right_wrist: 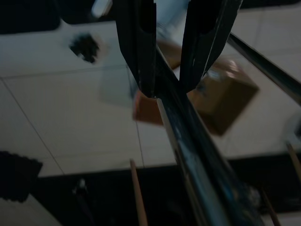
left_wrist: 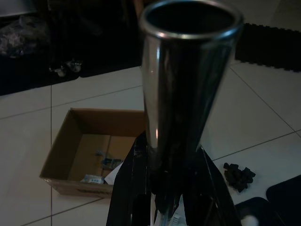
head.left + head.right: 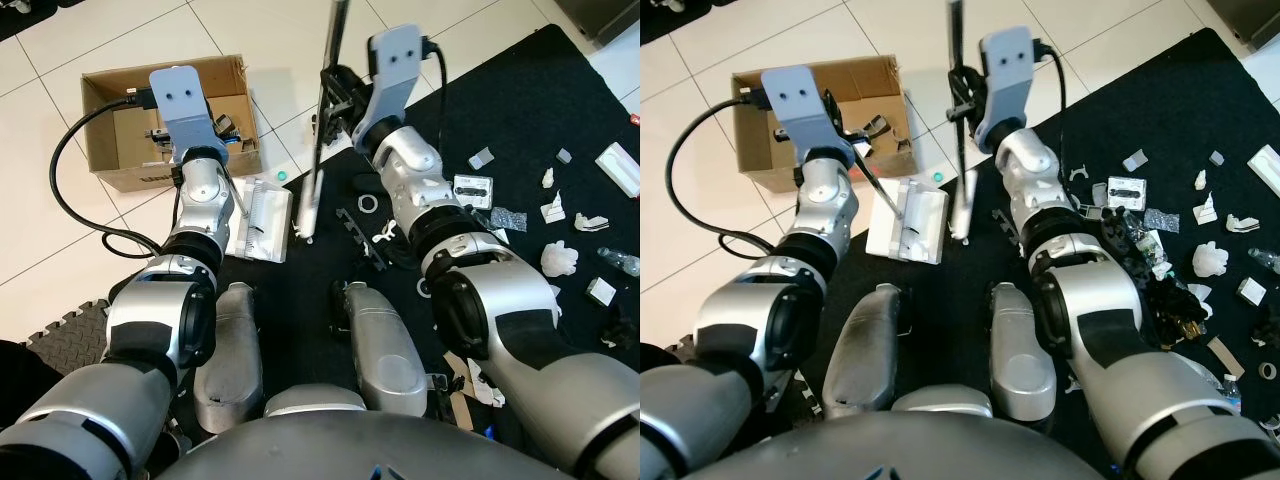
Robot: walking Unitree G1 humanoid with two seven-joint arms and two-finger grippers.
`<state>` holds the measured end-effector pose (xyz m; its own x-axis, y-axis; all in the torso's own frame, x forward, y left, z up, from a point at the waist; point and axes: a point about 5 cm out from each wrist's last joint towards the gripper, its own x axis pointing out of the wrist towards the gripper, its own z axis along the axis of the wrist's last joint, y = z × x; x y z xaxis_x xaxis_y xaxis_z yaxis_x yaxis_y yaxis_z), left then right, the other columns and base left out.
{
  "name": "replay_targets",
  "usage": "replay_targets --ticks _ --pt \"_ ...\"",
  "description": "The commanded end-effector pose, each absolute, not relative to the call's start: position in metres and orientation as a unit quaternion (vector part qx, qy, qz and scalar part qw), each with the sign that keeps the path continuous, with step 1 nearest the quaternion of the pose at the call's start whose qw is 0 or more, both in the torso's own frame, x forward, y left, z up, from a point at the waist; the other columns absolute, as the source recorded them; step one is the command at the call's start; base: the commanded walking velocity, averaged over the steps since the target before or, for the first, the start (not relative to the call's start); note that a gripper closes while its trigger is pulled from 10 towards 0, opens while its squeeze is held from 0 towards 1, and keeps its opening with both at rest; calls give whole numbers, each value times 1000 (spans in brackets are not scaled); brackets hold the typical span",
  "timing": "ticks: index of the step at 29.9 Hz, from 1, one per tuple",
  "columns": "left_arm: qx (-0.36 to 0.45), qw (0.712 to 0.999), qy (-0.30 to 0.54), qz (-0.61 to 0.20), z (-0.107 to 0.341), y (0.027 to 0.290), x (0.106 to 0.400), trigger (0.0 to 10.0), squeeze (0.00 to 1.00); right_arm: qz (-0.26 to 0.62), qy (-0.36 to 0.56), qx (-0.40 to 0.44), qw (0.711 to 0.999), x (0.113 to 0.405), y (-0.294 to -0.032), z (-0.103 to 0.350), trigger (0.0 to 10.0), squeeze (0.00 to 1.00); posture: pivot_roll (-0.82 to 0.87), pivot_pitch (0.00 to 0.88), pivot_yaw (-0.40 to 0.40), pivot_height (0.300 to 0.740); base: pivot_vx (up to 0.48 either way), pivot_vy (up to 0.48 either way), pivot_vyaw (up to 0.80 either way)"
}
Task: Sweep floor
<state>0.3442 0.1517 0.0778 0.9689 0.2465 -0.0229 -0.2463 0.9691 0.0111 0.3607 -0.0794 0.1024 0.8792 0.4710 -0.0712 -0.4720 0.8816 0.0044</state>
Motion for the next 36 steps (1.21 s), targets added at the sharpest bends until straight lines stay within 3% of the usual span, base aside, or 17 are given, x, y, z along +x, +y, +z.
replay_targets --ticks 1,6,11,14,16,18,19,20,23,24,26,34,36 --pt "16 991 40 130 62 153 334 10000 0 235 62 -15 970 356 -87 89 10000 0 -39 201 -46 740 0 0 0" --pt "15 990 43 130 60 154 333 10000 0 229 80 -21 970 353 -97 81 10000 0 -49 199 -43 740 0 0 0" --pt "15 991 48 127 58 152 332 10000 0 258 156 -52 952 337 -108 51 10000 0 -55 199 -37 740 0 0 0" --pt "15 991 48 125 58 151 333 10000 0 271 184 -17 944 332 -103 44 10000 0 -56 199 -33 740 0 0 0" --pt "15 991 48 123 59 150 333 10000 0 317 193 81 925 328 -84 45 10000 0 -56 198 -32 740 0 0 0" --pt "15 991 48 123 59 150 333 10000 0 317 193 81 925 328 -84 45 10000 0 -56 198 -32 740 0 0 0" --pt "17 991 48 122 59 151 333 10000 0 371 182 152 898 324 -66 51 10000 0 -56 198 -31 740 0 0 0" --pt "17 991 48 122 59 151 333 10000 0 392 177 174 886 323 -60 54 10000 0 -56 198 -31 740 0 0 0" --pt "17 991 48 122 59 151 333 10000 0 414 175 187 873 321 -53 55 10000 0 -55 197 -31 740 0 0 0" --pt "18 991 48 123 59 151 333 10000 0 462 189 195 844 311 -34 54 10000 0 -53 194 -33 740 0 0 0" --pt "19 991 49 124 59 152 333 10000 0 480 198 194 832 305 -22 52 10000 0 -52 192 -35 740 0 0 0" --pt "20 991 50 126 58 152 333 10000 0 480 181 206 833 304 -4 59 10000 0 -45 188 -38 740 0 0 0" --pt "20 990 49 128 58 153 333 10000 0 474 140 227 839 314 -1 76 10000 0 -44 186 -39 740 0 0 0"
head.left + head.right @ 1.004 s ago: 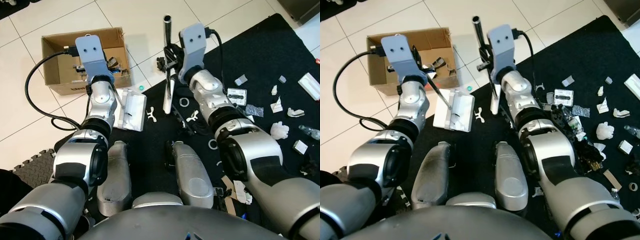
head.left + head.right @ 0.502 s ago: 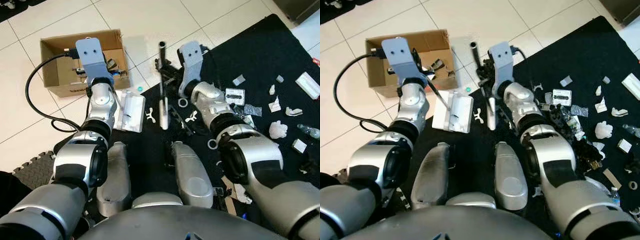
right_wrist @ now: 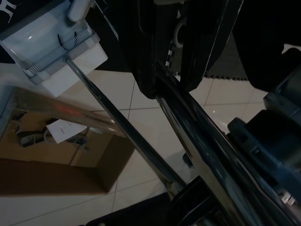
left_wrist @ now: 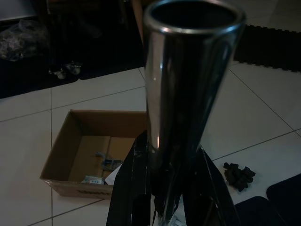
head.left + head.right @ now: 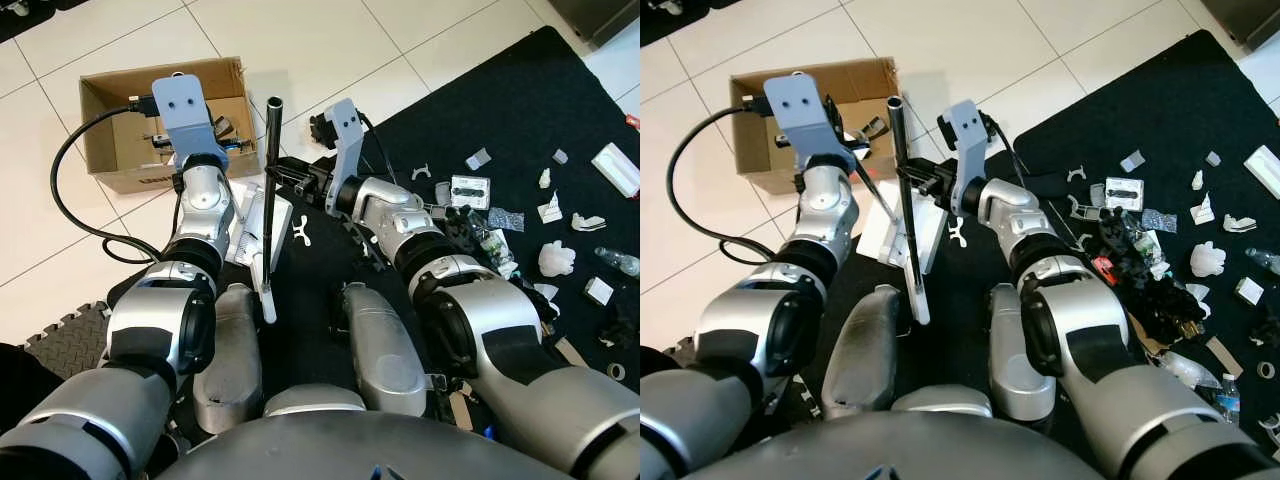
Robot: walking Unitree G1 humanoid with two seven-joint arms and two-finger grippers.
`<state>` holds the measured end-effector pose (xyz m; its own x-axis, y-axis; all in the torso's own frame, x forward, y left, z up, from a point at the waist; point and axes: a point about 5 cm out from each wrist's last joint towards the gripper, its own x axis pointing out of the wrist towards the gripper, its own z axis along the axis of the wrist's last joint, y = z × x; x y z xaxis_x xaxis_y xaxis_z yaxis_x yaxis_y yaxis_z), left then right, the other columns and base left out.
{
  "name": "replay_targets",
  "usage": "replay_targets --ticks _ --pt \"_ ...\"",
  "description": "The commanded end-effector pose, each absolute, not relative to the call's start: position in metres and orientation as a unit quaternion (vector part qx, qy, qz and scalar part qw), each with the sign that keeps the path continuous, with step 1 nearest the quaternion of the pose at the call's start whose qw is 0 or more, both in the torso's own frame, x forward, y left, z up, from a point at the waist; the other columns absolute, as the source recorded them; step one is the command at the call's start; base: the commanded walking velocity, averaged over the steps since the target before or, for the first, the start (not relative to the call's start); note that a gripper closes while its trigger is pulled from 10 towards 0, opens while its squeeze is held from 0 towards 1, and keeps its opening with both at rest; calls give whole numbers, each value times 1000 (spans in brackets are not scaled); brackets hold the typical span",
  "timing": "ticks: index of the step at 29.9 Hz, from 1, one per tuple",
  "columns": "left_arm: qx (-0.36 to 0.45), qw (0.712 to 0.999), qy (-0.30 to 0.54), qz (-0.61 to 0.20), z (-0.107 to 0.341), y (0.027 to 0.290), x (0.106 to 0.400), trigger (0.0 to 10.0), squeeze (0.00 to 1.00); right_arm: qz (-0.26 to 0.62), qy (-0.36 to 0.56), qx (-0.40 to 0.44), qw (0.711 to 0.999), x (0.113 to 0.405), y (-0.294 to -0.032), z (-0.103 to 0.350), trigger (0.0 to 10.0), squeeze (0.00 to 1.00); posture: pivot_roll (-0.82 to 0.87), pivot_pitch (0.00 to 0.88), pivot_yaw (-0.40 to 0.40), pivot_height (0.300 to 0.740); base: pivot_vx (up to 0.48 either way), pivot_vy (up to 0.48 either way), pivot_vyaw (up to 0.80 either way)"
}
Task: Sweep floor
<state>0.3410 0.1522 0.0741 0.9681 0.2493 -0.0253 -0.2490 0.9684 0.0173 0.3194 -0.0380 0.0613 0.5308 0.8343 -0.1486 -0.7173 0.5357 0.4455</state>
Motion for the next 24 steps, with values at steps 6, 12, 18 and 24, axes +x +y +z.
replay_targets --ticks 6,12,18,24 --pt "22 990 49 131 58 155 332 10000 0 480 76 222 845 330 -8 104 10000 0 -52 180 -38 740 0 0 0" --pt "63 988 -7 143 76 158 338 10000 0 436 -26 154 886 350 -46 135 10000 0 -51 175 -40 740 0 0 0" --pt "78 985 -47 148 91 161 343 10000 0 343 -52 128 929 360 -79 136 10000 0 -52 173 -35 740 0 0 0" --pt "98 982 -71 146 105 169 350 10000 0 208 -58 107 971 365 -124 128 10000 0 -51 177 -20 740 0 0 0"
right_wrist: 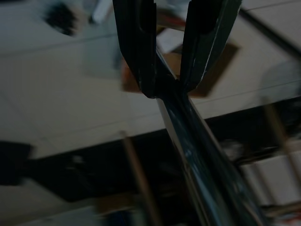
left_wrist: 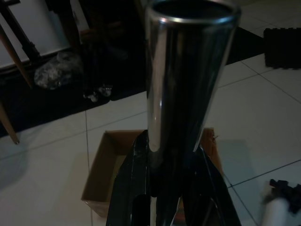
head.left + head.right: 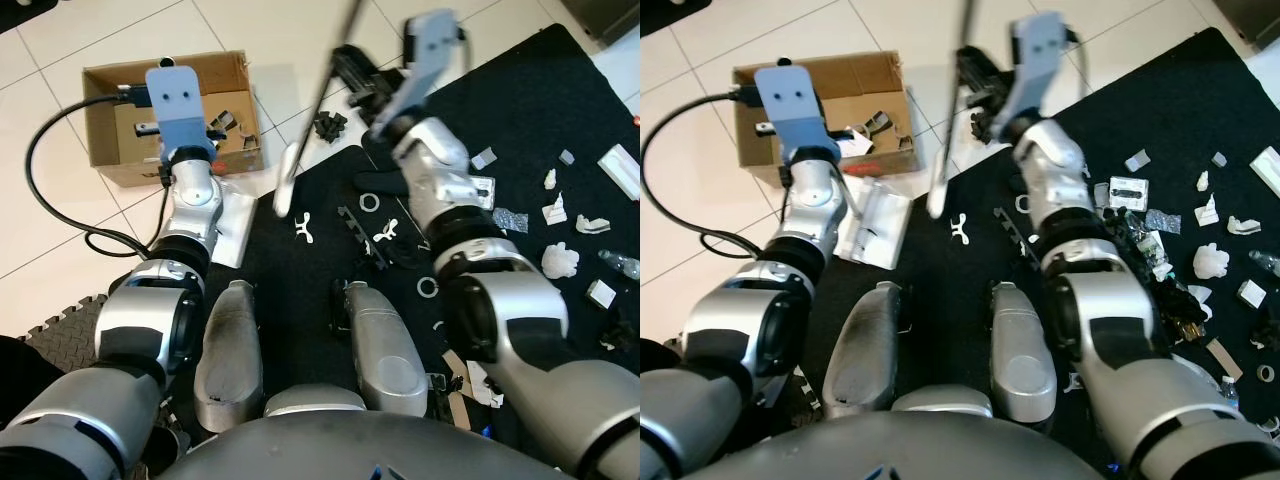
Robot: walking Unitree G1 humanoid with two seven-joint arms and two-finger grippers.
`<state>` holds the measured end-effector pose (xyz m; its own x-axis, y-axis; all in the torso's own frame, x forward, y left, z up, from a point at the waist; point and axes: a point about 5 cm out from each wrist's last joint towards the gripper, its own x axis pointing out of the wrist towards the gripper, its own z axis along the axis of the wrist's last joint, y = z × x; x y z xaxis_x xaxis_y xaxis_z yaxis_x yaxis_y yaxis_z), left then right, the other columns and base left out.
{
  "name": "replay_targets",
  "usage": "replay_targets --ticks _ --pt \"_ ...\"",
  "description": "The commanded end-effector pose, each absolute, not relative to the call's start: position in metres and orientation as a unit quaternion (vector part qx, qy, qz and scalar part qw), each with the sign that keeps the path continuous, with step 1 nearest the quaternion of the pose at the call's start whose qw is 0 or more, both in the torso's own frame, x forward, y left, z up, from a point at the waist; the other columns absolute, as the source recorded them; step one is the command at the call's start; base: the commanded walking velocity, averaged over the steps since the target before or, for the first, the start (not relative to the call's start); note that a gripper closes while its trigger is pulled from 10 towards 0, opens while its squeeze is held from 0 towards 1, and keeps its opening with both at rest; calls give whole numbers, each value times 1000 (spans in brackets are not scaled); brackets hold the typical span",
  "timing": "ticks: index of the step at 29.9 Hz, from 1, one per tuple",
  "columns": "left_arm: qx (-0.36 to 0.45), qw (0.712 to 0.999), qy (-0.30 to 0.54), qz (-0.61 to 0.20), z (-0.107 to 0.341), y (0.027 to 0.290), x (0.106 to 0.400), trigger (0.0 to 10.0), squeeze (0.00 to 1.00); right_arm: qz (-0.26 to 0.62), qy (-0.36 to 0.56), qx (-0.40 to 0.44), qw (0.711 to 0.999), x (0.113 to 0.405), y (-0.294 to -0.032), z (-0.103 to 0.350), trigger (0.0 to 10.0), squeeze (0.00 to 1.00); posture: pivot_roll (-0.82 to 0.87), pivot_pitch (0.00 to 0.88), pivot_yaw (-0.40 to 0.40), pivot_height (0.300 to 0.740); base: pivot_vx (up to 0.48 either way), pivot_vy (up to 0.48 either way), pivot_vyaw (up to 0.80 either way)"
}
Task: Sweep floor
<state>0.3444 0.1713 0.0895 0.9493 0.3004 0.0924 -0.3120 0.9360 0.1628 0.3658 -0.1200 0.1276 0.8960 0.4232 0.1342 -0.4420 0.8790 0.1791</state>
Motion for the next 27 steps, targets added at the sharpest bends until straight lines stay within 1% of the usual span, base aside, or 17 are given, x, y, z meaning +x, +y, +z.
replay_targets --ticks 1,8,12,13,21,23,25,26,27 --pt "100 981 -75 147 107 170 351 10000 0 203 -61 107 971 365 -126 130 10000 0 -52 177 -19 740 0 0 0" --pt "114 976 -108 148 125 170 358 10000 0 203 -78 100 971 367 -126 138 10000 0 -46 174 -14 740 0 0 0" --pt "160 971 -135 118 134 163 361 10000 0 207 -75 98 970 367 -119 136 10000 0 -41 171 -13 740 0 0 0" --pt "159 974 -125 103 131 161 361 10000 0 207 -73 99 971 366 -115 134 10000 0 -38 171 -11 740 0 0 0" --pt "169 972 -131 97 132 162 361 10000 0 207 -71 99 971 365 -114 132 10000 0 -36 170 -8 740 0 0 0" --pt "164 973 -130 100 133 163 361 10000 0 207 -71 99 971 365 -114 132 10000 0 -34 170 -8 740 0 0 0" --pt "91 984 -97 121 130 170 363 10000 0 207 -69 100 971 366 -115 132 10000 0 -36 168 -7 740 0 0 0" --pt "91 984 -97 121 130 170 363 10000 0 207 -69 100 971 366 -115 132 10000 0 -36 168 -7 740 0 0 0" --pt "46 987 -83 129 128 172 364 10000 0 206 -68 100 971 366 -115 132 10000 0 -37 168 -7 740 0 0 0"
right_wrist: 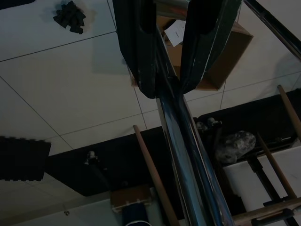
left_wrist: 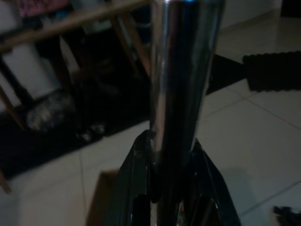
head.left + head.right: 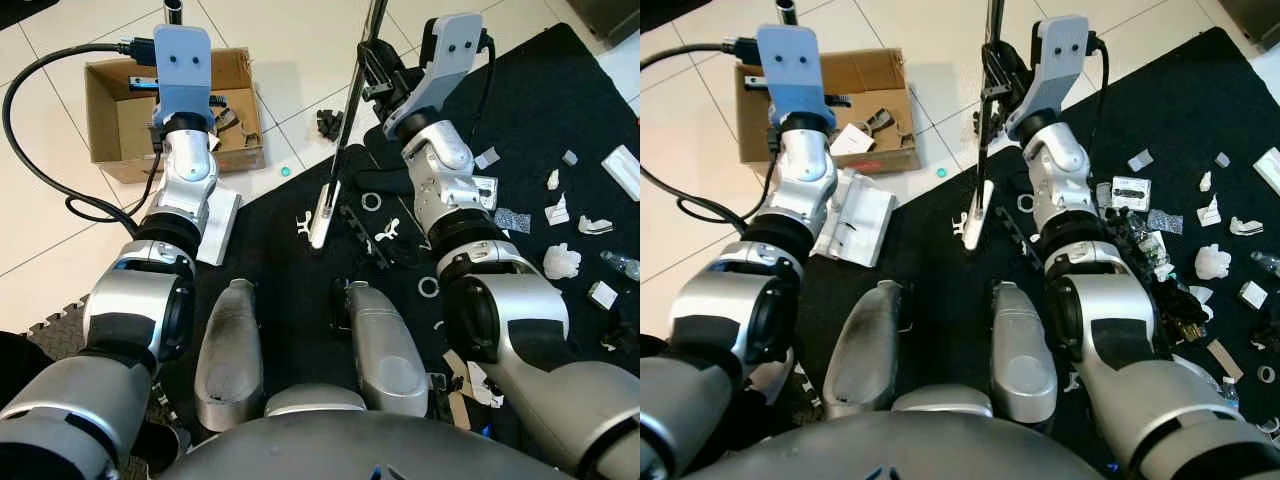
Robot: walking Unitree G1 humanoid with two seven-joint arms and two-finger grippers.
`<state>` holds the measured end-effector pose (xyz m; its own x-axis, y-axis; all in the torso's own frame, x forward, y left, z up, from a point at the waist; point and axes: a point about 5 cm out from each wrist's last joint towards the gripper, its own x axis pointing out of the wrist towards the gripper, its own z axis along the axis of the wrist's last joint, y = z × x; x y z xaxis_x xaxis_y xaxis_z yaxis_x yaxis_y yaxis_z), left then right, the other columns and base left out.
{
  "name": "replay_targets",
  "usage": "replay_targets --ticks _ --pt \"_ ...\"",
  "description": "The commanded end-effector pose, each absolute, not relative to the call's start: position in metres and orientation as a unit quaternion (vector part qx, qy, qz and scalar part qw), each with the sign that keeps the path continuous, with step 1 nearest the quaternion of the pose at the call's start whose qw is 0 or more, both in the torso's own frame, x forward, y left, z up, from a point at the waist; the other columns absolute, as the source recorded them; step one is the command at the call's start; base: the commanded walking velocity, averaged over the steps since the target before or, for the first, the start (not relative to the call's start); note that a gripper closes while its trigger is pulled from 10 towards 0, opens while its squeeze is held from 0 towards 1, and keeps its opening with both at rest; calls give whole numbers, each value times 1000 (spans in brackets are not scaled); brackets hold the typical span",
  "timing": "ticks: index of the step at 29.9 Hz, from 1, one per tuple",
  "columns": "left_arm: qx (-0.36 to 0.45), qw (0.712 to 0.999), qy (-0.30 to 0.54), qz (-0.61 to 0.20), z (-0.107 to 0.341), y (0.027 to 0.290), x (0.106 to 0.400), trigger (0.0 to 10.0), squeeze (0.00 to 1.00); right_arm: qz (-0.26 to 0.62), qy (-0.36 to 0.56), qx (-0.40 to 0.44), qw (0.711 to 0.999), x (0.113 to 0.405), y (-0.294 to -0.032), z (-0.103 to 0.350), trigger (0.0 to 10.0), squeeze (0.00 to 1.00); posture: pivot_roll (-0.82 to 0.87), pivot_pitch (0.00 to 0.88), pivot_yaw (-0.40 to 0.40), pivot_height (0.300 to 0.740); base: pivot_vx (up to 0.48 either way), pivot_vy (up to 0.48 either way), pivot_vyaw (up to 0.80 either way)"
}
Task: Sweep floor
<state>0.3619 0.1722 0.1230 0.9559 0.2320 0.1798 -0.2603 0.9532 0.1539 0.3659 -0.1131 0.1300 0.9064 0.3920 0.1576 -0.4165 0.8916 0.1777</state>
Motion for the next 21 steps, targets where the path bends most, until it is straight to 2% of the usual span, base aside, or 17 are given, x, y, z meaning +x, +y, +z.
replay_targets --ticks 1,3,9,13,21 --pt "46 987 -83 129 128 172 364 10000 0 206 -68 100 971 366 -115 132 10000 0 -37 168 -7 740 0 0 0" --pt "-1 989 -76 129 129 172 365 10000 0 207 -67 99 971 366 -115 131 10000 0 -37 168 -7 740 0 0 0" --pt "-33 988 -78 125 133 170 367 10000 0 207 -65 98 971 365 -115 130 10000 0 -34 168 -9 740 0 0 0" --pt "-100 986 -77 113 142 166 372 10000 0 209 -62 98 971 365 -113 128 10000 0 -30 166 -8 740 0 0 0" --pt "-117 983 -87 115 159 173 378 10000 0 210 -58 97 971 364 -113 126 10000 0 -27 166 -7 740 0 0 0"
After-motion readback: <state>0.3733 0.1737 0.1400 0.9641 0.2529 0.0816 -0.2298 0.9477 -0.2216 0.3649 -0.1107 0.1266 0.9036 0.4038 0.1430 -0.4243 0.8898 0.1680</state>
